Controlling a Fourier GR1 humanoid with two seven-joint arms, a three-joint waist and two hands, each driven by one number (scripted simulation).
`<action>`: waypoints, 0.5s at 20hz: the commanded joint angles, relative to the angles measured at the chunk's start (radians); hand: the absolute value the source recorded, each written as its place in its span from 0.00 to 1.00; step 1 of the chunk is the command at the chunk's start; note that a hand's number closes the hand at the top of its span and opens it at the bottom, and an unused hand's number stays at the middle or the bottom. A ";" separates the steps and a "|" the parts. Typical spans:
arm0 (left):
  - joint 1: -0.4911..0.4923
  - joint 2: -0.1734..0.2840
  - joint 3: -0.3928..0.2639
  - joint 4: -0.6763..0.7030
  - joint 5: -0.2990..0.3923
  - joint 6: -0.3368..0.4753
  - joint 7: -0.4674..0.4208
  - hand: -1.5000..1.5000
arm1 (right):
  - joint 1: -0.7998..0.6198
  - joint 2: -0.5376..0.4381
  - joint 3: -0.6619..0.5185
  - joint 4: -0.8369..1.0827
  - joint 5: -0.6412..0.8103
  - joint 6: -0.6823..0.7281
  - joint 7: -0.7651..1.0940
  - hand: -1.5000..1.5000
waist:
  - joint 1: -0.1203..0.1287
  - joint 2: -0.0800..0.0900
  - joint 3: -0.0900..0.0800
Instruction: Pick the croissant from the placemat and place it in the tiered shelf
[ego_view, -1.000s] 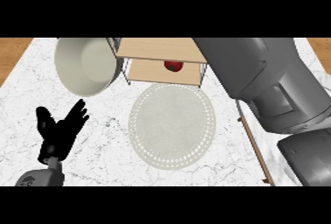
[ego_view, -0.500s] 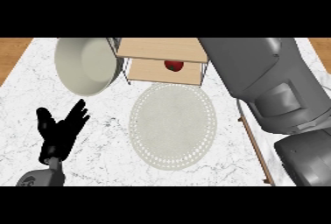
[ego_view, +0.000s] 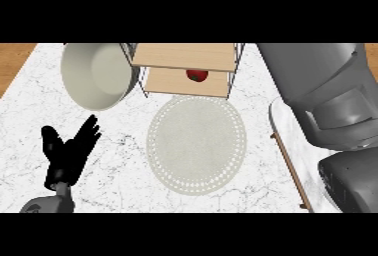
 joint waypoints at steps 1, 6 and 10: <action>0.019 -0.002 0.024 0.022 0.023 0.000 0.020 0.50 | 0.029 -0.042 -0.010 -0.054 0.007 -0.067 0.000 0.00 | -0.017 -0.004 -0.003; 0.038 0.028 0.017 -0.016 0.023 -0.028 0.059 0.50 | 0.062 -0.139 0.003 -0.069 0.070 -0.130 0.094 0.00 | -0.028 -0.010 -0.003; 0.056 -0.024 -0.004 -0.040 0.013 0.009 0.050 0.50 | 0.105 -0.191 -0.017 -0.157 0.068 -0.157 0.156 0.00 | -0.035 -0.013 -0.002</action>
